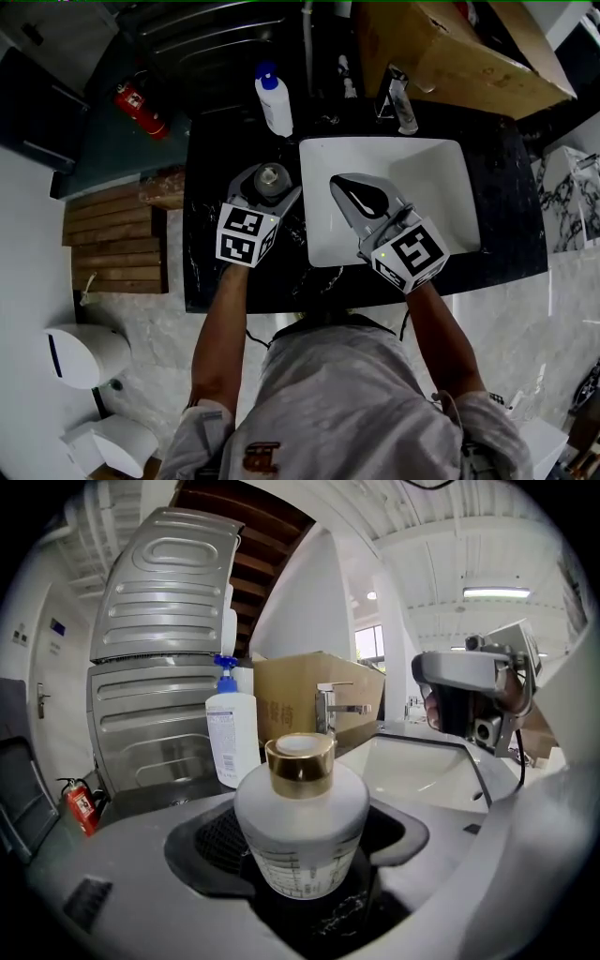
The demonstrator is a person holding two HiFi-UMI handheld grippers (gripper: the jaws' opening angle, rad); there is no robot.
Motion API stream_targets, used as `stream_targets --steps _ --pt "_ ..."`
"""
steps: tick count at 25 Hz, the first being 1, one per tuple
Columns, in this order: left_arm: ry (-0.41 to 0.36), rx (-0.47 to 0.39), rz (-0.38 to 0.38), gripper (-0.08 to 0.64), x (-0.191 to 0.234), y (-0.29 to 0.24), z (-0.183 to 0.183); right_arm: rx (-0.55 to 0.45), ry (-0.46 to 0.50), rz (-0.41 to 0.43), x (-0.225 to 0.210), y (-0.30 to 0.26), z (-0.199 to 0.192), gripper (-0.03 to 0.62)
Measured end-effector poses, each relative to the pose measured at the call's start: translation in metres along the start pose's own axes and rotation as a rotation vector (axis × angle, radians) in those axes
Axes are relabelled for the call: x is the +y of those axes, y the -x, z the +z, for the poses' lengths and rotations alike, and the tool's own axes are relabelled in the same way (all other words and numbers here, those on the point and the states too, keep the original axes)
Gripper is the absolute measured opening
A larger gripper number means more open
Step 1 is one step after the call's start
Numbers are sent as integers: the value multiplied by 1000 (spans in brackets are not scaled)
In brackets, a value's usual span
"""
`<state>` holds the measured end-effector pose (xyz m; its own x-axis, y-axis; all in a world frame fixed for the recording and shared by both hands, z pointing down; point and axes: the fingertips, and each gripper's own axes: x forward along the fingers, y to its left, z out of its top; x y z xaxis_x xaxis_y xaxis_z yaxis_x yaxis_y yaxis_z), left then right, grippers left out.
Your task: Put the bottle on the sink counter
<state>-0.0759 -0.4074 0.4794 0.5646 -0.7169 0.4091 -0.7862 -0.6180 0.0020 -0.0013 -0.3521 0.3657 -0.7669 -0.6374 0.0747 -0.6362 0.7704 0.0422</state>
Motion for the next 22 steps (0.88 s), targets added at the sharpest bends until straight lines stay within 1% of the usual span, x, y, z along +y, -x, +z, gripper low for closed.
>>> stream_targets --steps 12,18,22 --pt "7 89 -19 330 2 -4 -16 5 -4 5 2 0 -4 1" --pt "-19 99 -33 334 1 -4 -16 6 5 8 6 1 -3 2" --pt "-26 101 -33 336 1 -3 -17 6 -9 5 7 2 -5 2"
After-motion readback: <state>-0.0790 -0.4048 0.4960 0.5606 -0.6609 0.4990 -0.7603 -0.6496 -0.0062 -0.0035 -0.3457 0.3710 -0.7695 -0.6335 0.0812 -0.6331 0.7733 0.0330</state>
